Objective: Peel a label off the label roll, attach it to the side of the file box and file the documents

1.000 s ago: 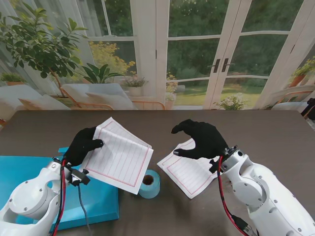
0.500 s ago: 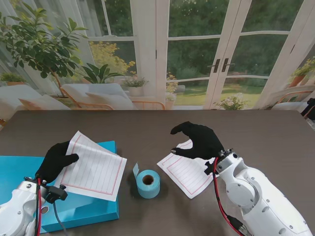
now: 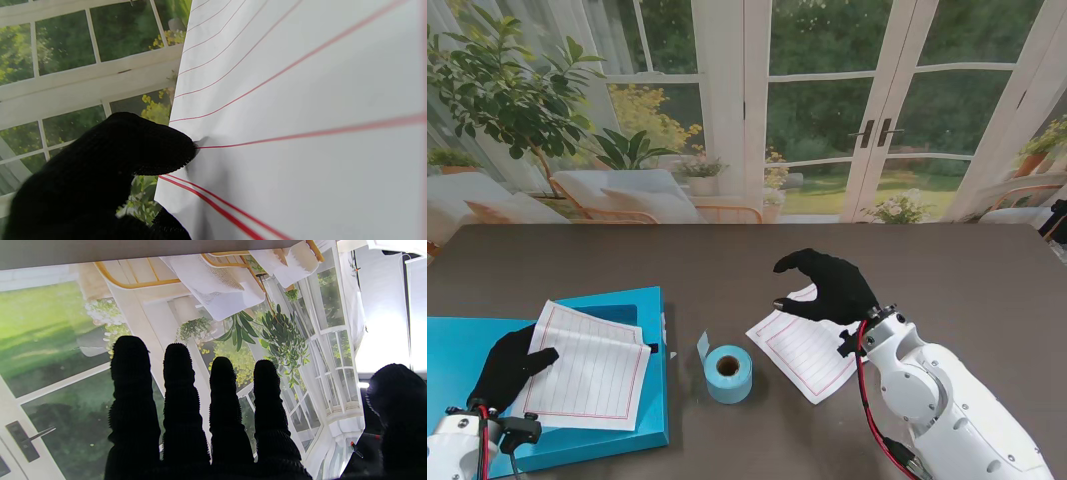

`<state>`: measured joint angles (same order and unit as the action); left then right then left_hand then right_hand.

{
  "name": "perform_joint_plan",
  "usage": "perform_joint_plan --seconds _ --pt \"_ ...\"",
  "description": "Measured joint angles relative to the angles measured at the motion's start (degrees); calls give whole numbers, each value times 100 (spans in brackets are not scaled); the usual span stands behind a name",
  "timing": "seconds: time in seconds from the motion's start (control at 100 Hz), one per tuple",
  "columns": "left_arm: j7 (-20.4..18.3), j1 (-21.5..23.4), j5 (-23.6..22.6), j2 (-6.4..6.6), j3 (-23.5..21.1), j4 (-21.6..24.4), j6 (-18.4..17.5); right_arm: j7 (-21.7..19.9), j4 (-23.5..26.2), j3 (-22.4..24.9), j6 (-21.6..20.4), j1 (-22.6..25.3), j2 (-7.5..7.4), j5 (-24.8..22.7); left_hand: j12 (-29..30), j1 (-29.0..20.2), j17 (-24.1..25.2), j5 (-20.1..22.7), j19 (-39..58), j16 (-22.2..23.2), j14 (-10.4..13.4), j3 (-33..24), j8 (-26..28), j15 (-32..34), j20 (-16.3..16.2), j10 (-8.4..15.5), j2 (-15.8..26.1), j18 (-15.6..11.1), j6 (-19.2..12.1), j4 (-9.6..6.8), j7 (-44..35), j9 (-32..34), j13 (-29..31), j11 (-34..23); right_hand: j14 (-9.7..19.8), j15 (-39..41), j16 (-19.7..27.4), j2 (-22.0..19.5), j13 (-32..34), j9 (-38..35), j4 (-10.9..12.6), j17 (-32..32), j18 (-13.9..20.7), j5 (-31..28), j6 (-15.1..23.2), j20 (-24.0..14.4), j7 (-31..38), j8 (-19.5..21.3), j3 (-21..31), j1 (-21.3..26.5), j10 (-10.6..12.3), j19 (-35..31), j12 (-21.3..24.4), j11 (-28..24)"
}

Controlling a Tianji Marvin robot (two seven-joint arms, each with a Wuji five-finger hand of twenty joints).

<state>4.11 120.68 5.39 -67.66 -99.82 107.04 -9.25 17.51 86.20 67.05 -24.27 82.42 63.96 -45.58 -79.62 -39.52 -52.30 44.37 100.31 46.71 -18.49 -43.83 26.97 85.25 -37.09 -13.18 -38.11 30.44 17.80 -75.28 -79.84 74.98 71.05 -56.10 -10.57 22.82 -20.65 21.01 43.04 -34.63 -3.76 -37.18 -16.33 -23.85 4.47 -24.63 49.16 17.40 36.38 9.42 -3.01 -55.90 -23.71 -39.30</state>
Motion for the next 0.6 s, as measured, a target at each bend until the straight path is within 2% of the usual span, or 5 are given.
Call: perform_joint_plan --seconds 0.24,0.28,0.37,0.5,0.6 --pt "491 47 -71 -115 -1 -269 10 -68 18 14 31 35 14 123 -18 0 52 0 0 0 0 0 0 0 4 0 0 0 0 1 0 0 0 5 0 56 -2 0 0 0 0 0 0 0 -82 0 0 12 -2 7 0 0 0 0" --pt "611 40 -120 -134 11 -317 49 -86 22 17 34 44 17 155 -59 0 78 0 0 0 0 0 0 0 -13 0 0 0 0 2 0 0 0 10 0 56 -2 0 0 0 0 0 -1 0 -190 0 0 12 -2 8 0 0 0 0" --pt "800 6 -183 -181 29 -442 215 -120 26 24 35 61 19 189 -86 0 140 0 0 0 0 -22 0 0 -20 0 0 0 0 26 0 0 0 28 0 56 -3 0 0 0 0 0 -1 0 -191 1 0 12 -4 9 0 0 0 0" --pt "840 -54 -187 -223 49 -562 636 -165 27 40 36 75 22 246 -150 0 187 -8 -8 2 -1 -26 0 0 -75 0 0 4 4 12 -1 0 0 54 -1 67 -53 -75 0 0 1 0 0 0 -195 1 0 12 -10 64 0 0 0 0" --pt "841 -87 -250 -233 58 -647 750 -210 28 58 36 88 25 307 -171 0 313 -50 -25 5 -7 -28 -3 -39 -105 0 1 6 15 12 -29 0 -2 83 -1 95 -60 -75 0 0 1 0 -1 0 -228 1 0 13 -10 64 0 0 0 0"
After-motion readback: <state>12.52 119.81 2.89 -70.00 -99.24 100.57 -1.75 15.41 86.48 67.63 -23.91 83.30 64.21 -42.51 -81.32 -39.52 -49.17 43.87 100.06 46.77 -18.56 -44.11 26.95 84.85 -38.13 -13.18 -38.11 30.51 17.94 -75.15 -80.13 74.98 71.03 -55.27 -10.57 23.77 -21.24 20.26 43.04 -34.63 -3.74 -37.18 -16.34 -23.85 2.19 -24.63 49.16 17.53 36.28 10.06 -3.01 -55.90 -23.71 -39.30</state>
